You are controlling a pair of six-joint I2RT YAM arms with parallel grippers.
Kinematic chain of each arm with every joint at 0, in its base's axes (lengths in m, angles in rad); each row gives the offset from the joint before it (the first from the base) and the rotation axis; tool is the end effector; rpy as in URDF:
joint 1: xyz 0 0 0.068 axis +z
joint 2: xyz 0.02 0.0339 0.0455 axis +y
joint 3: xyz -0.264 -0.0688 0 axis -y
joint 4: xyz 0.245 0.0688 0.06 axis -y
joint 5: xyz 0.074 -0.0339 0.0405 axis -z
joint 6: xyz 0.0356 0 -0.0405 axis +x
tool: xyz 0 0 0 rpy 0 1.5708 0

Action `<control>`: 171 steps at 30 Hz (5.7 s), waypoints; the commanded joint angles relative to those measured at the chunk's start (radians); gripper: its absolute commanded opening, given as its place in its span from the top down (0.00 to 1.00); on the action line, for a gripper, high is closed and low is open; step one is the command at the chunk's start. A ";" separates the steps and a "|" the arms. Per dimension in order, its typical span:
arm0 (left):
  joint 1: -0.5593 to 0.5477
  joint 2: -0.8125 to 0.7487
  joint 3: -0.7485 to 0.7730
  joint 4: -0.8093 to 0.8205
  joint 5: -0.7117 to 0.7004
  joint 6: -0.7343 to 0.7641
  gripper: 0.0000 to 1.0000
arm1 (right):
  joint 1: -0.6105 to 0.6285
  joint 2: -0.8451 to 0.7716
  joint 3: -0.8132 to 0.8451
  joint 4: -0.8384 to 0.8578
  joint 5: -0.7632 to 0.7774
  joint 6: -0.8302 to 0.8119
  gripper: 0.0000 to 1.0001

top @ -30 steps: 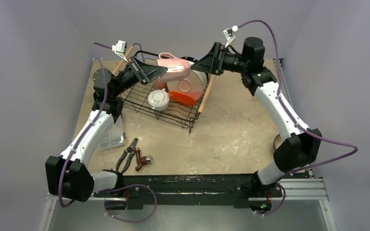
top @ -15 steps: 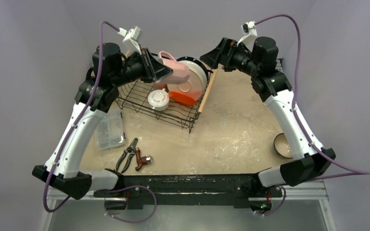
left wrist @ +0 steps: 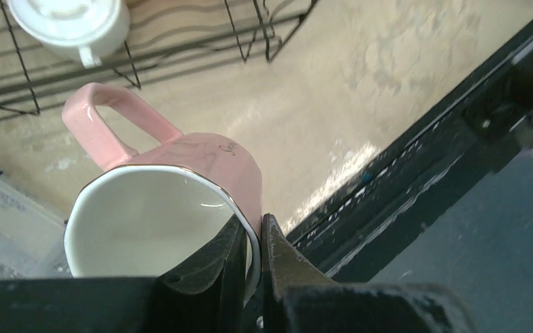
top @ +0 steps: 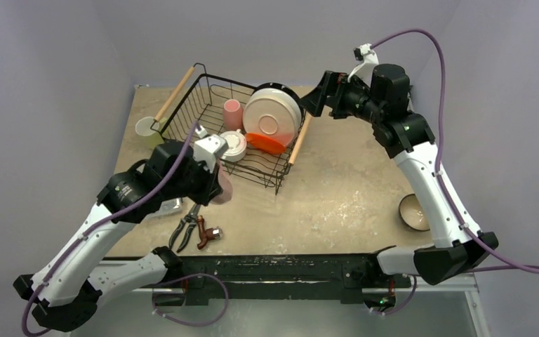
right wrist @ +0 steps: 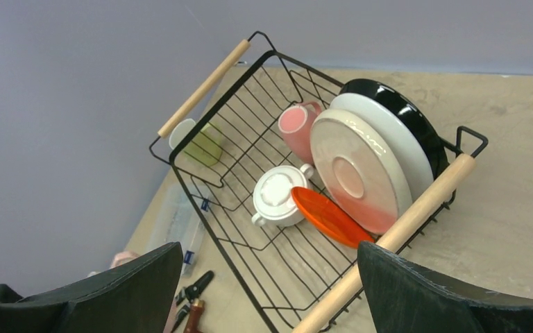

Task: Load the mixed dishes into the dish rack
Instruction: Place the cup at the center of the board, then pick up the cup at the center of the board, then turn the cup upside down in the dish rack.

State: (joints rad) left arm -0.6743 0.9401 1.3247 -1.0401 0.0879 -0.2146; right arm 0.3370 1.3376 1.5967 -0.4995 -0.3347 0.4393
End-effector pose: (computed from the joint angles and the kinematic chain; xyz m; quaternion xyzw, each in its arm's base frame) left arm 0.1197 -0.0996 0.4075 0.2231 0.8682 -0.2254 0.3816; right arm 0.2651 0.1053 0.4655 -0.0630 0.7800 0.3516 0.5137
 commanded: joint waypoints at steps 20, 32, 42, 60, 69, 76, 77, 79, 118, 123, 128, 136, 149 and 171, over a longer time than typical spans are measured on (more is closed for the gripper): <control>-0.414 0.287 -0.325 0.343 -0.203 0.144 1.00 | 0.037 -0.124 -0.069 -0.107 0.048 -0.051 0.01; -0.413 0.263 -0.416 0.408 -0.209 0.099 0.48 | 0.041 -0.118 -0.063 -0.212 0.097 -0.069 0.01; -0.412 0.055 0.042 0.081 -0.262 0.085 0.32 | 0.175 -0.058 0.012 -0.286 0.261 -0.174 0.01; -0.412 -0.350 0.233 0.297 -0.988 0.073 0.23 | 0.892 0.127 -0.238 -0.024 0.254 -0.812 0.18; -0.412 -0.383 0.177 0.200 -0.928 -0.171 0.23 | 0.893 0.278 -0.252 -0.037 0.164 -0.931 0.27; -0.412 -0.297 0.257 0.019 -0.891 -0.256 0.24 | 0.907 0.385 -0.255 -0.009 0.222 -0.900 0.37; -0.412 -0.291 0.267 0.010 -0.888 -0.257 0.24 | 0.908 0.396 -0.262 0.000 0.241 -0.895 0.40; -0.412 -0.287 0.272 0.009 -0.885 -0.254 0.24 | 0.910 0.403 -0.283 0.033 0.278 -0.880 0.45; -0.156 0.211 0.633 0.453 -0.432 0.208 0.01 | 0.025 0.348 0.166 0.930 -0.755 1.007 1.00; 0.020 0.402 0.862 0.197 -0.230 -0.144 0.07 | -0.033 0.290 0.023 1.127 -0.699 1.069 1.00; 0.228 0.501 0.937 0.132 0.147 -0.508 0.17 | -0.057 0.215 0.050 0.918 -0.626 0.685 1.00; 0.407 0.475 0.495 0.819 0.631 -1.373 0.23 | -0.044 0.090 0.037 0.770 -0.563 0.105 1.00; 0.307 0.480 0.284 0.998 0.703 -1.786 0.10 | 0.042 0.004 -0.143 1.114 -0.579 0.002 1.00; 0.288 0.514 0.302 1.152 0.729 -1.751 0.08 | 0.085 0.027 -0.235 1.479 -0.654 0.277 1.00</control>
State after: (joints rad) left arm -0.3767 1.4456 1.5738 0.0074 0.8242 -1.9785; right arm 0.4015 1.3937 1.3540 0.7979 -0.9314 0.6193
